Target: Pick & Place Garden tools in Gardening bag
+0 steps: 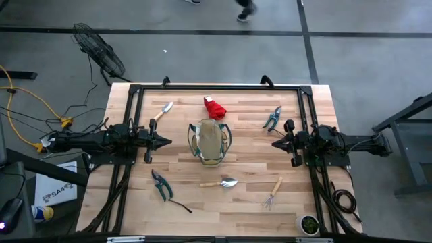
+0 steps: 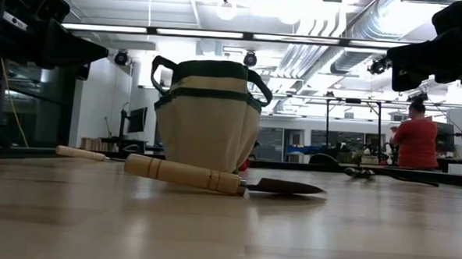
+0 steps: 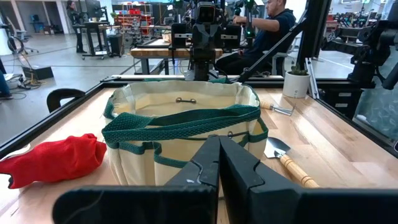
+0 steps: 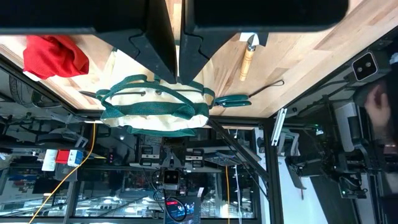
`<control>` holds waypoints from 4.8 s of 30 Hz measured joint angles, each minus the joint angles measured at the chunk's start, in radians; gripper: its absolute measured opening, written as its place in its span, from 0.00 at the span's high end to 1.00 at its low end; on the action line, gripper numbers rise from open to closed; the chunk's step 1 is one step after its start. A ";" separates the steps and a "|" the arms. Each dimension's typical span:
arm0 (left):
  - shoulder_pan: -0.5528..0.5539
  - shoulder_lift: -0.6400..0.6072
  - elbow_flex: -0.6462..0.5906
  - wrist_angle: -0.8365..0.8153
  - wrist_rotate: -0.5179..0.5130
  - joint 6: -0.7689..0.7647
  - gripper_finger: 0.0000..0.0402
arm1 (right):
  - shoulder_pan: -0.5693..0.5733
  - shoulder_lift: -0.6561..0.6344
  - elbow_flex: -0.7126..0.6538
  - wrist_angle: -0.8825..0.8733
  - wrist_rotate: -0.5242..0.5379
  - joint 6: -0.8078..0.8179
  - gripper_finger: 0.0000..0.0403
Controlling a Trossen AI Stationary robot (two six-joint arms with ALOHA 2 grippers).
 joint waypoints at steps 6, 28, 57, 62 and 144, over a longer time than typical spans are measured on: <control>0.000 0.000 0.000 0.000 0.000 0.000 1.00 | 0.000 0.000 0.000 0.000 0.000 0.000 0.97; 0.000 0.000 0.000 0.000 0.000 0.000 1.00 | 0.000 0.000 0.000 0.000 0.000 -0.101 0.97; 0.000 0.000 0.000 0.000 0.000 0.000 1.00 | 0.001 0.203 0.114 0.005 0.490 0.736 0.99; 0.000 0.000 0.000 0.000 0.000 0.000 1.00 | 0.000 0.336 0.222 -0.154 0.533 0.807 0.99; 0.000 0.000 0.000 0.000 0.000 0.000 1.00 | -0.519 1.609 0.789 -0.973 0.153 0.397 0.49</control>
